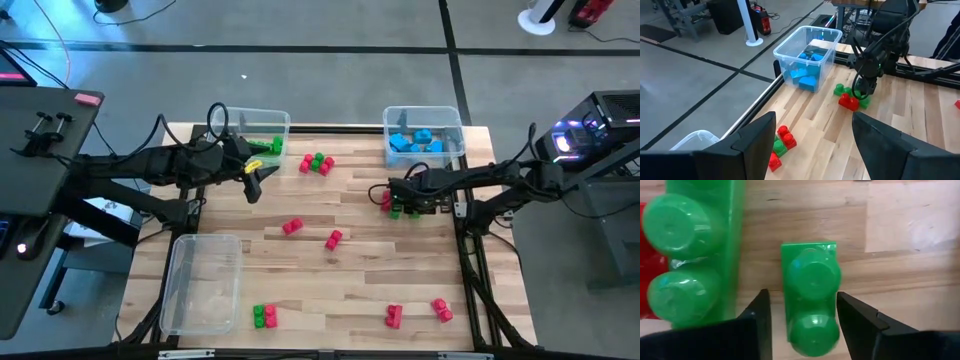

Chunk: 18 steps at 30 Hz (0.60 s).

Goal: Sort blocks
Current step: Put the green game piece into the top left transparent bin

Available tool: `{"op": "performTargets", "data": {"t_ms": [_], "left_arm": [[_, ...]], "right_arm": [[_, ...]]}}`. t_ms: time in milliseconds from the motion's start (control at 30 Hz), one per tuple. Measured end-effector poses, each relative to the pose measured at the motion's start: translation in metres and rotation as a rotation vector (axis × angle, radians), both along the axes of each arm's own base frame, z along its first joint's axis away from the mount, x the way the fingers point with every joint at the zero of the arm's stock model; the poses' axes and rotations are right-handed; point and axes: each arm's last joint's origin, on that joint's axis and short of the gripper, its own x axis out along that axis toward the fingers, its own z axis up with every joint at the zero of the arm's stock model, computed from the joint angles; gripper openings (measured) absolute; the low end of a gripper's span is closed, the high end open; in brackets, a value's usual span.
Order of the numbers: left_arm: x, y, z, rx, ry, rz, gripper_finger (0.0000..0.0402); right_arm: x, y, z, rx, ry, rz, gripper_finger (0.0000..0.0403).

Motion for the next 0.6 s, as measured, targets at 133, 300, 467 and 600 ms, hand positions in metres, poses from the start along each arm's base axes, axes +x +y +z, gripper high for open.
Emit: {"op": "performTargets", "data": {"t_ms": [133,300,467,600], "left_arm": [[0.000,0.000,0.000,-0.006,-0.003,0.003,0.0247],[0.000,0.000,0.000,-0.009,-0.005,-0.001,0.0247],[0.001,0.000,0.002,-0.010,-0.023,-0.001,0.0247],[0.006,0.000,0.006,-0.003,-0.081,0.001,0.0247]], "right_arm": [[0.001,0.002,0.000,-0.001,0.006,0.037,0.0102],[0.002,0.009,0.009,-0.022,0.051,0.108,0.0013],[0.000,0.016,0.041,0.007,0.078,0.186,0.0022],[0.005,0.023,0.082,-0.078,-0.009,0.262,0.0006]]}}
